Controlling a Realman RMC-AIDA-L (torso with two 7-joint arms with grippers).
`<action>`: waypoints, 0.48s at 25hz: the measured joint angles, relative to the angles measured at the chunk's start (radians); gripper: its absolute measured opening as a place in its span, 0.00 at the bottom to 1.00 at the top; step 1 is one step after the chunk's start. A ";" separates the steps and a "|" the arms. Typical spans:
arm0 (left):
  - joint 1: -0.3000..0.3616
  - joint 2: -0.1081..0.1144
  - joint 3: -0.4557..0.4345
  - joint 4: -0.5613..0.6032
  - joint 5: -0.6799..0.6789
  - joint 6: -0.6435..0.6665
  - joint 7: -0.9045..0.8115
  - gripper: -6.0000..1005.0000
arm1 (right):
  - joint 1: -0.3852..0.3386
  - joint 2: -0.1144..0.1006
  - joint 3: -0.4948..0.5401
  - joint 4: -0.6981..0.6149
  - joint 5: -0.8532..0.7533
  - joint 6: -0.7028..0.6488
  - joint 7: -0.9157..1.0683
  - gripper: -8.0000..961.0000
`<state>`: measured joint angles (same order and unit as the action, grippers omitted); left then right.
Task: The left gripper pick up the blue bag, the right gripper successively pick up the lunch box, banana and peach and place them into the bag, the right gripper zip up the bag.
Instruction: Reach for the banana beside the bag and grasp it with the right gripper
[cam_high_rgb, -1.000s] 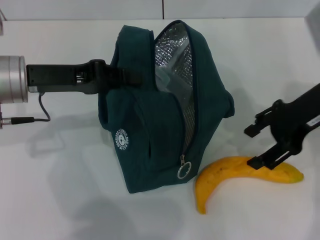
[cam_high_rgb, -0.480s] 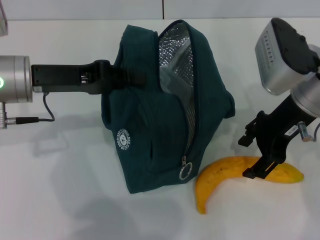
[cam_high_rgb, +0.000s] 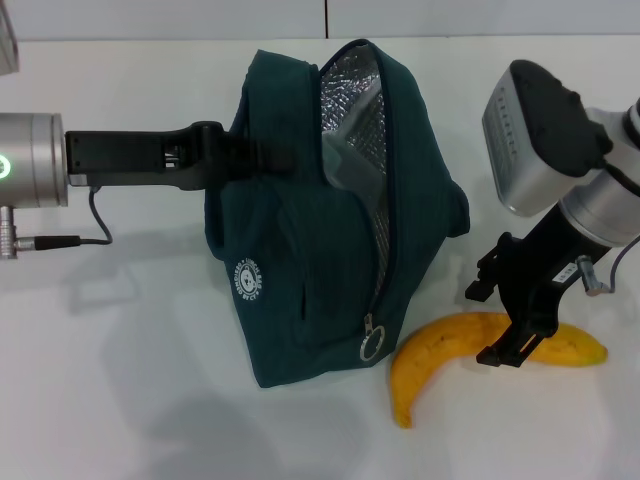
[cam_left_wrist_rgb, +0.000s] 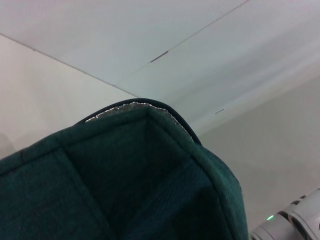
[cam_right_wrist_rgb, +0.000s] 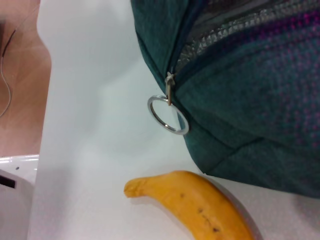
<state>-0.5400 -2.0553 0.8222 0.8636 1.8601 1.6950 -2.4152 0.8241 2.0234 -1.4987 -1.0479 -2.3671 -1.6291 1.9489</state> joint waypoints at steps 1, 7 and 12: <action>0.000 0.000 0.000 0.000 0.000 0.000 0.000 0.04 | 0.000 0.000 -0.008 0.000 0.000 0.004 0.000 0.80; 0.000 0.000 0.000 0.000 -0.003 0.002 0.001 0.04 | -0.003 0.001 -0.020 0.002 -0.004 0.011 0.001 0.78; 0.000 0.000 0.000 0.000 -0.003 0.001 0.003 0.04 | 0.011 0.001 -0.027 0.030 -0.007 0.014 0.001 0.64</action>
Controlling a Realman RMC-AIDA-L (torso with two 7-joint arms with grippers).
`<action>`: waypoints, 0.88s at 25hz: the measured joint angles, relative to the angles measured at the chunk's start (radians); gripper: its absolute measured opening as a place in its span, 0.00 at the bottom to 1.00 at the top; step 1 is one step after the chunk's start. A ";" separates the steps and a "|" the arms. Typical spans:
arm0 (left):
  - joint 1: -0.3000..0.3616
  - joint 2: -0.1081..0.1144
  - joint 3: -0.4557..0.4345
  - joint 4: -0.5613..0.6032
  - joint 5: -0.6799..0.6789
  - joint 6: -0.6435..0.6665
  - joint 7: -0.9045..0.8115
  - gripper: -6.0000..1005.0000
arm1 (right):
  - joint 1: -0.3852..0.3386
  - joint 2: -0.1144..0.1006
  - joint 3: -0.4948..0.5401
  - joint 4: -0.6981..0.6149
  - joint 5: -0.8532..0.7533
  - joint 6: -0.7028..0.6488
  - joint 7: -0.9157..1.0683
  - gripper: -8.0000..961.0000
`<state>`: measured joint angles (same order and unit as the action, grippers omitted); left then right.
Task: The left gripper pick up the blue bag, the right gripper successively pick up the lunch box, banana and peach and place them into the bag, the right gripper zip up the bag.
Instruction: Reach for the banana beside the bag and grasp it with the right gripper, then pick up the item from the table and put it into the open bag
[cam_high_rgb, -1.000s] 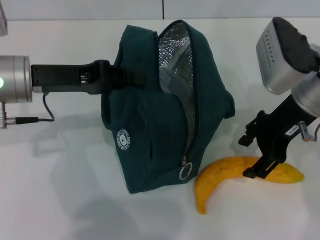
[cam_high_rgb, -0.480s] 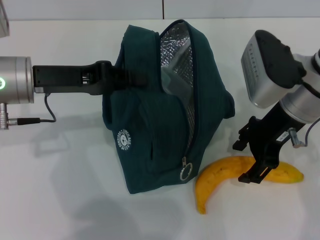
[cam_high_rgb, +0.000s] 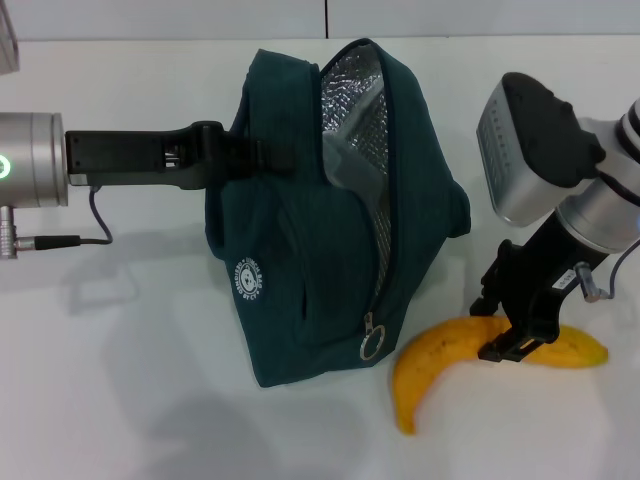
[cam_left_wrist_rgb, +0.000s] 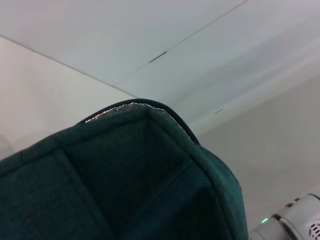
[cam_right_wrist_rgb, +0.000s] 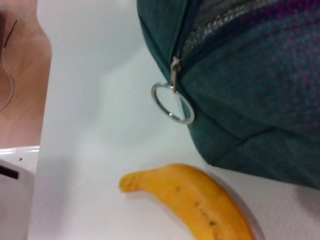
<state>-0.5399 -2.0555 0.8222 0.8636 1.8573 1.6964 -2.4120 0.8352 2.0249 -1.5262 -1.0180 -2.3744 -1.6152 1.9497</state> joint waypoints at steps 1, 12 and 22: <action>0.000 0.000 0.000 0.000 -0.001 -0.001 0.004 0.04 | 0.002 0.000 -0.007 0.005 0.000 0.002 0.000 0.60; -0.004 0.000 -0.001 0.000 -0.002 0.000 0.006 0.04 | 0.003 -0.010 -0.037 -0.011 -0.007 0.008 0.013 0.45; 0.003 0.005 -0.004 0.000 -0.003 0.005 0.007 0.04 | -0.058 -0.014 0.155 -0.116 -0.207 -0.110 0.037 0.44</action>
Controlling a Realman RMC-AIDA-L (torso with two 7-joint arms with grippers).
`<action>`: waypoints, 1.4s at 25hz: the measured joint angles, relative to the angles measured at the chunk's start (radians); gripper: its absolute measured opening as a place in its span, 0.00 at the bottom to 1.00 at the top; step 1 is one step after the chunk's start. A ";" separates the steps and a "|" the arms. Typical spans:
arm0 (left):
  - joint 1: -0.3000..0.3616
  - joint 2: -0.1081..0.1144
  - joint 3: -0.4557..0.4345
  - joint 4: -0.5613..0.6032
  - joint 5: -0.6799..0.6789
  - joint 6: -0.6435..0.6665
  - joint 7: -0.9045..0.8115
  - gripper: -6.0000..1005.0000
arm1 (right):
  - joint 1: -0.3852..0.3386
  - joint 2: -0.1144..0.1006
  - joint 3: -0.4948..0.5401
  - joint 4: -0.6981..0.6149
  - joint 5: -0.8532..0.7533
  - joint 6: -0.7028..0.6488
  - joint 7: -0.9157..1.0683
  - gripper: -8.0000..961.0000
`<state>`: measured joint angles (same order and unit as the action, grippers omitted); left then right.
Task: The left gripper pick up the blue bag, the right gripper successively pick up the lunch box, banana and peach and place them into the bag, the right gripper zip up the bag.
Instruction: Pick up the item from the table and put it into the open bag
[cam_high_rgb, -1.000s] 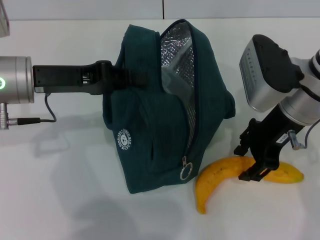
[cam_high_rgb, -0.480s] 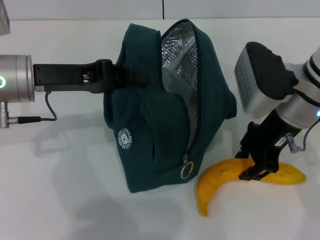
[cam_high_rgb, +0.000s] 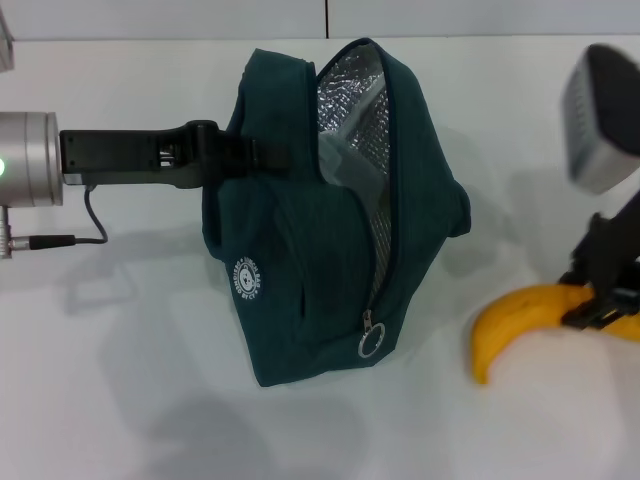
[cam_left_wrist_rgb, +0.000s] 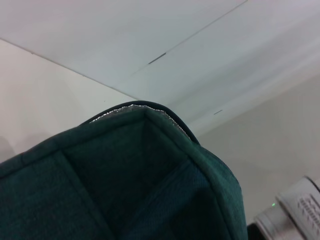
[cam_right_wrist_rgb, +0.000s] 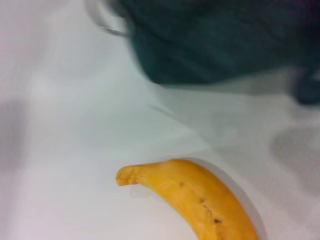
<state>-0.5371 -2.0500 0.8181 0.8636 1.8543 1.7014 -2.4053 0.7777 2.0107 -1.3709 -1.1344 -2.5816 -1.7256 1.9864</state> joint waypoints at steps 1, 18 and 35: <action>0.000 0.000 0.000 0.000 0.000 0.000 0.000 0.04 | -0.006 0.000 0.034 -0.004 -0.027 -0.001 0.002 0.44; -0.007 -0.004 -0.002 0.000 -0.003 -0.003 0.007 0.04 | -0.085 -0.019 0.604 -0.231 0.301 0.108 0.147 0.48; -0.007 -0.013 -0.002 -0.001 -0.006 -0.005 0.008 0.04 | -0.165 0.012 0.420 0.298 1.191 0.115 -0.397 0.51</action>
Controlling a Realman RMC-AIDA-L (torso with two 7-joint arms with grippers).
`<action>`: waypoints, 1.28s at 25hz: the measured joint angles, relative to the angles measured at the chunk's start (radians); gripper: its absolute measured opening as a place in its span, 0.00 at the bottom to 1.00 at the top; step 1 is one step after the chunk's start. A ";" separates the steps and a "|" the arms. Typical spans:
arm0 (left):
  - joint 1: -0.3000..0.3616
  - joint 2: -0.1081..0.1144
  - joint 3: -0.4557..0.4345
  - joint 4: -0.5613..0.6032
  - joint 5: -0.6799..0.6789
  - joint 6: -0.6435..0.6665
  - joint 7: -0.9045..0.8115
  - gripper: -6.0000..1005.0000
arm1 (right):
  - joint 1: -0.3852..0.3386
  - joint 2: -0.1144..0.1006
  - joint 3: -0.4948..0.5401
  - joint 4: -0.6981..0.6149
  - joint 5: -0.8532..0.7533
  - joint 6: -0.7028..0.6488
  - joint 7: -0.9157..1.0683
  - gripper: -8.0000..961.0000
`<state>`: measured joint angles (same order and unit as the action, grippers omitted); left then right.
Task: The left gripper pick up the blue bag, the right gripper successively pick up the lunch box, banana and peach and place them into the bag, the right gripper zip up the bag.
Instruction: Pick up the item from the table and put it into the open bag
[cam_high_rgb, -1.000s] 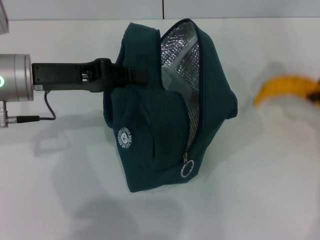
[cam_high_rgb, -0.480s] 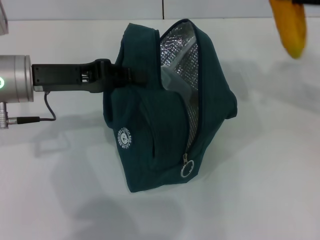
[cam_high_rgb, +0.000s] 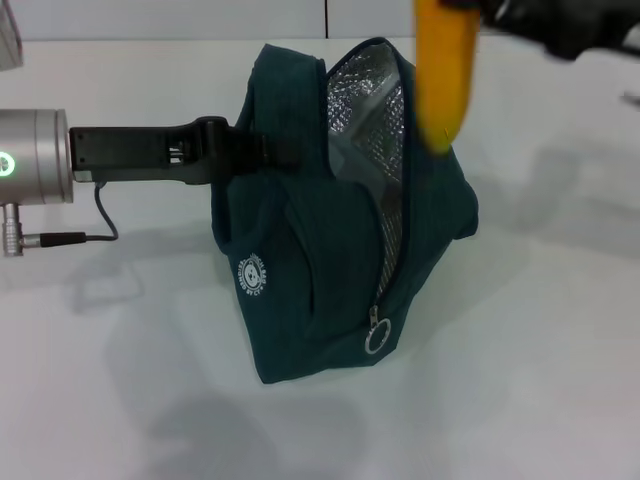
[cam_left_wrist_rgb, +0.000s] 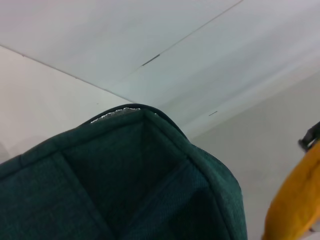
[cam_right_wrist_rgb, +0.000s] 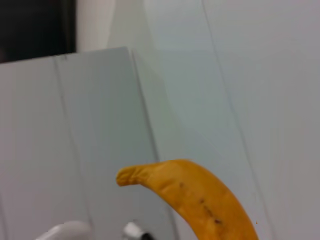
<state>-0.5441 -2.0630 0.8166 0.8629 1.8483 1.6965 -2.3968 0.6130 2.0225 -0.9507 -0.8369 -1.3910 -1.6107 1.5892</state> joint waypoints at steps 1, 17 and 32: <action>0.000 0.000 0.000 0.000 -0.002 0.000 0.000 0.04 | 0.013 0.000 -0.032 0.058 0.026 -0.002 -0.051 0.52; 0.021 0.000 0.000 -0.001 -0.011 0.001 0.006 0.04 | 0.016 0.005 -0.277 0.268 0.181 0.101 -0.361 0.55; 0.023 0.000 -0.001 -0.001 -0.011 -0.001 0.008 0.04 | 0.023 0.005 -0.282 0.357 0.187 0.124 -0.371 0.62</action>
<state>-0.5216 -2.0632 0.8160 0.8620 1.8373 1.6951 -2.3889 0.6364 2.0279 -1.2324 -0.4795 -1.2036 -1.4870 1.2185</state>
